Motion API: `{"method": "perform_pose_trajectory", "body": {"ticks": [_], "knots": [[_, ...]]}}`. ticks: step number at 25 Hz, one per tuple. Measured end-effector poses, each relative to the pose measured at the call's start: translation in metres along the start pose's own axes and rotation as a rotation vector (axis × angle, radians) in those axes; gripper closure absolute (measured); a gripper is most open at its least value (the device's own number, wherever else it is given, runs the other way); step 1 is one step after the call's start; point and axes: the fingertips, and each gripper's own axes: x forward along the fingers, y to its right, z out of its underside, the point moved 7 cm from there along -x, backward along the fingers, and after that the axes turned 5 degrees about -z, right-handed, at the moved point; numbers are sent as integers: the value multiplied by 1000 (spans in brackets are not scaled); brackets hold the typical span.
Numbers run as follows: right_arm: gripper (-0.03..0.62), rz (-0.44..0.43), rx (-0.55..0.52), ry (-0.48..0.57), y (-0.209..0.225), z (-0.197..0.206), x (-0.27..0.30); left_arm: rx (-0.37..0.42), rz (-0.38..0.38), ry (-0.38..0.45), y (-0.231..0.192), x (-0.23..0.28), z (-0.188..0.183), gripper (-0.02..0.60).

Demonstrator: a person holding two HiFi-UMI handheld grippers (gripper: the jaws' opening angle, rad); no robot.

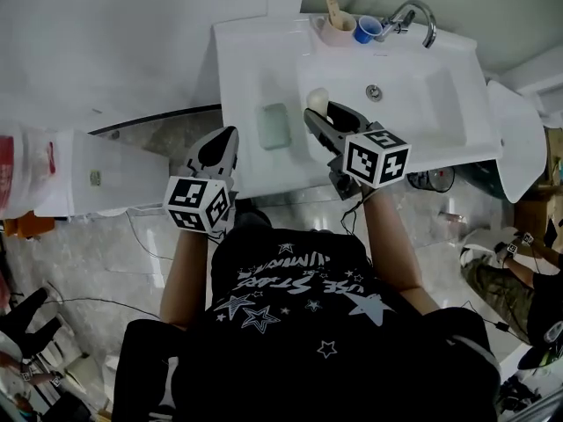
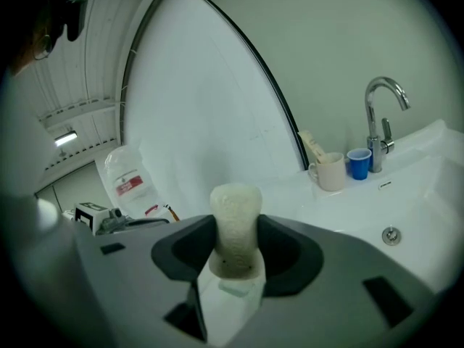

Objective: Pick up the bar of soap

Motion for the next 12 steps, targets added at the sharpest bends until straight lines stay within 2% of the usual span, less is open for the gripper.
{"method": "perform_pose_trajectory", "body": {"ticks": [12], "knots": [[405, -90, -34, 18, 17, 21, -82, 2, -92, 22, 99, -29, 26, 574]]}}
